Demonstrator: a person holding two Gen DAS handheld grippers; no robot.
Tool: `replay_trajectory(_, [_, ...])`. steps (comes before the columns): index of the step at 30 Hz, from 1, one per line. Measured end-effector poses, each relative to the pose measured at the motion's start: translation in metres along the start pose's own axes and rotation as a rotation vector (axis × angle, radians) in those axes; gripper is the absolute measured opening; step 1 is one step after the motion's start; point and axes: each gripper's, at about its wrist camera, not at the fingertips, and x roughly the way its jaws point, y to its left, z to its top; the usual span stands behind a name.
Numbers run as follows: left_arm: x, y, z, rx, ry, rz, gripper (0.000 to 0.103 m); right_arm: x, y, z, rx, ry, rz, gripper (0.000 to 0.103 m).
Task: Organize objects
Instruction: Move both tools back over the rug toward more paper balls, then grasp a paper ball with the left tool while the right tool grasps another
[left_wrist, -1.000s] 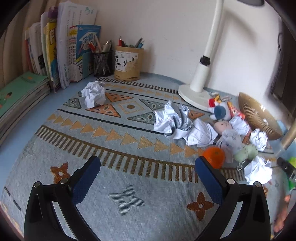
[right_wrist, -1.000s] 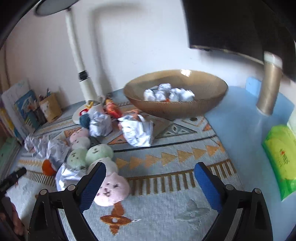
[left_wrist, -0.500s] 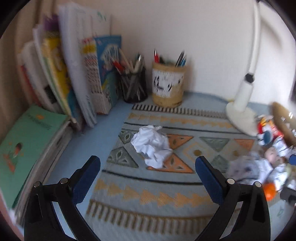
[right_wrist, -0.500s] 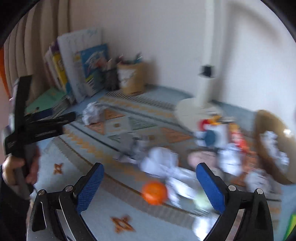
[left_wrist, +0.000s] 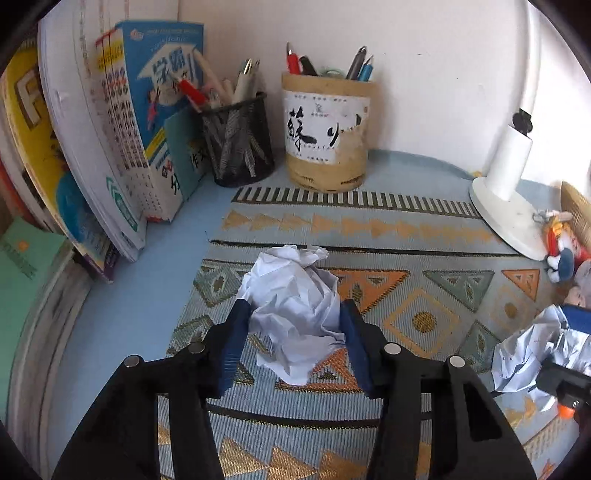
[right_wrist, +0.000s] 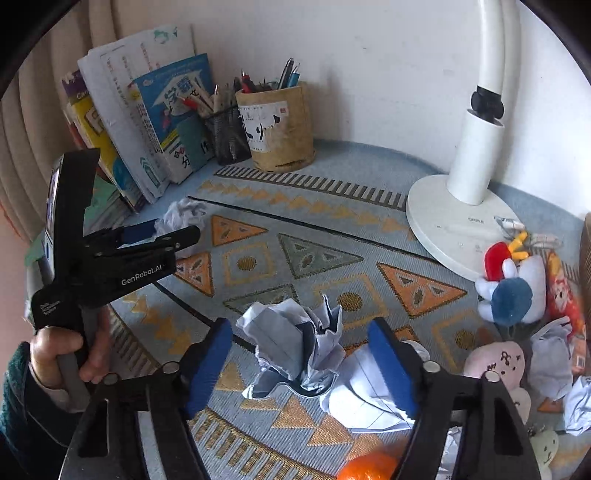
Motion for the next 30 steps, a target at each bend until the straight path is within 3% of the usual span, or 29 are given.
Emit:
replay_trajectory(3, [-0.006, -0.003, -0.003, 0.009, -0.015, -0.003, 0.042, 0.002, 0.008, -0.001, -0.058, -0.003, -0.058, 0.041])
replay_trajectory(6, [-0.018, -0.004, -0.008, -0.001, -0.025, -0.023, 0.042, -0.004, 0.006, -0.004, -0.067, -0.021, -0.033, 0.034])
replay_trajectory(11, [-0.048, -0.009, -0.009, -0.007, -0.070, -0.050, 0.042, -0.037, -0.005, -0.008, -0.030, -0.100, 0.011, 0.033])
replay_trajectory(18, [-0.108, -0.046, 0.001, 0.004, -0.141, -0.183, 0.042, -0.124, -0.036, -0.025, 0.049, -0.257, 0.009, 0.034])
replay_trajectory(30, [-0.164, -0.197, 0.031, 0.154, -0.224, -0.384, 0.042, -0.248, -0.162, -0.087, 0.261, -0.421, -0.241, 0.034])
